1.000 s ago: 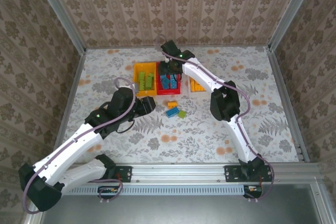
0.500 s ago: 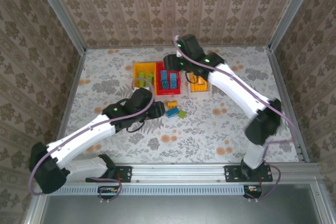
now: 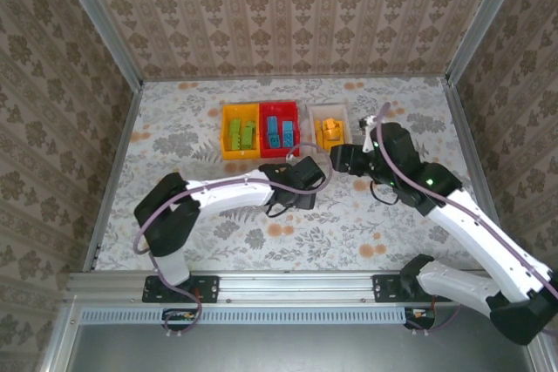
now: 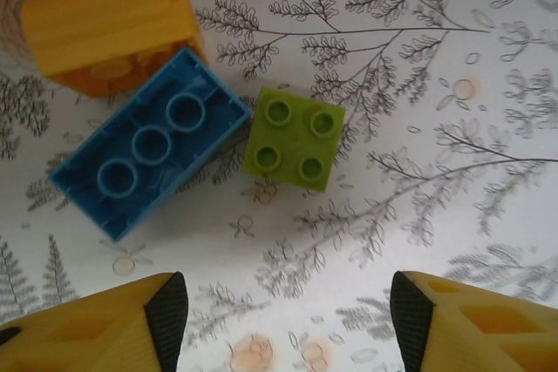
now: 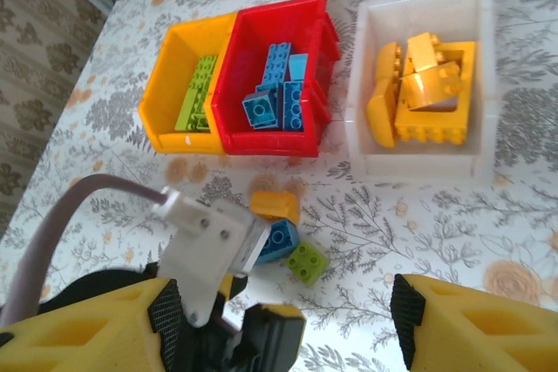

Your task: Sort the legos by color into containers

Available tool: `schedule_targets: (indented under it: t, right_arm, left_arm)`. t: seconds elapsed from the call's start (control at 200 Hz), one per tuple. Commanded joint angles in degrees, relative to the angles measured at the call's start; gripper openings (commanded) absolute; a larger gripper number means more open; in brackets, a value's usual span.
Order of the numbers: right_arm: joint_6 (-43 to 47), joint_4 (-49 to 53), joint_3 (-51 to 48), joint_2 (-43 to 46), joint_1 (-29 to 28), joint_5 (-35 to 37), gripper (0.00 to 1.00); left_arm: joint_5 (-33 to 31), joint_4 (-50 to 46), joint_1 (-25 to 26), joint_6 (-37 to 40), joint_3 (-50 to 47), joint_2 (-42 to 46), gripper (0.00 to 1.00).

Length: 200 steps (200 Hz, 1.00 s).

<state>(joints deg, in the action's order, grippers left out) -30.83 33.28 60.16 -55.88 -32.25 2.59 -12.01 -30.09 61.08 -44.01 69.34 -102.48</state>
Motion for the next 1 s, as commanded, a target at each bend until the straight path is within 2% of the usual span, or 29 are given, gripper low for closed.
schedule_targets:
  t: [0.0,0.165,0.475,0.805,0.88,0.995]
  right_arm:
    - [-2.86,2.12,-0.98,3.41,-0.18,-1.92,0.68]
    - [-5.17,3.05,-2.1,5.63,-0.18,-2.96,0.68]
    - [-6.09,3.79,-3.1,7.09,-0.09,-2.85,0.68]
    - [-6.35,3.11,-3.91,6.92,-0.09,-3.52,0.68]
    - [-6.41,3.04,-4.0,6.96,-0.09,-3.47,0.67]
    - [-6.44,3.02,-4.08,7.01,-0.09,-3.38,0.66]
  left_arm:
    - [-3.43,-2.96,-0.11,4.0,3.98,-3.77,0.67]
    - [-3.59,-5.15,-0.52,6.22,7.87,-9.39,0.66]
    - [-1.7,-4.3,-1.05,7.53,9.14,-13.37,0.62]
    - [-4.7,-4.54,-1.54,10.79,12.4,-16.98,0.61]
    - [-4.87,-4.83,-1.69,11.62,13.7,-17.89,0.55]
    - [-4.76,-5.07,-1.53,11.97,14.68,-18.75,0.41]
